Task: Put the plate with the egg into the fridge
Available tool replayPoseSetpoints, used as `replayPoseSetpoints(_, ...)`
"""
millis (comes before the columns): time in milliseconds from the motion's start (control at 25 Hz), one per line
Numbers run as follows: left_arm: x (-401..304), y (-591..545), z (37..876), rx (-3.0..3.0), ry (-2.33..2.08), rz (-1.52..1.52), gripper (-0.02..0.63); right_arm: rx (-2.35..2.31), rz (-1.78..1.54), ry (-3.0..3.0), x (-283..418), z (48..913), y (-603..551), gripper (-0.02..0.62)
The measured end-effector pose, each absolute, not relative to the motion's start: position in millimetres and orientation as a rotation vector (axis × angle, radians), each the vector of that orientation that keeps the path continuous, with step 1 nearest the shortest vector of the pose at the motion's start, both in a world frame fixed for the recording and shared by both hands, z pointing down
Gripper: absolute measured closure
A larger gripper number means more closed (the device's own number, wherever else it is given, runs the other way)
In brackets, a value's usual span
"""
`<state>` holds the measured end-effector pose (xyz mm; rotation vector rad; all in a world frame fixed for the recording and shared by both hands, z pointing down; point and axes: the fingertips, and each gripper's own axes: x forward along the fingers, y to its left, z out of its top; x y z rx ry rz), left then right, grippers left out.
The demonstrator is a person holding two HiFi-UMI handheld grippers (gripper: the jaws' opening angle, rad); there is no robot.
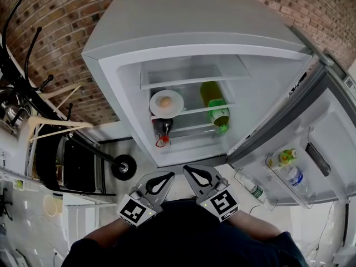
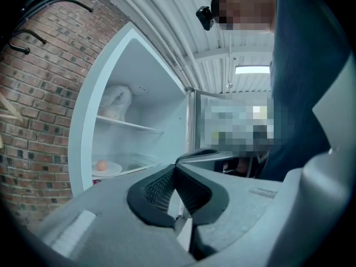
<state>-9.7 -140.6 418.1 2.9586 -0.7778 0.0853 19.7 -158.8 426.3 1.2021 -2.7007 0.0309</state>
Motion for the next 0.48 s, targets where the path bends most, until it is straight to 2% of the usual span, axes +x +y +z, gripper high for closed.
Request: replayPoseSetpoints(480, -8.5, -140.4, 419.0, 2.959, -0.775, 0.084, 0.604, 1.207, 0.04, -2.698, 20.3, 427.4, -159.1, 0.586)
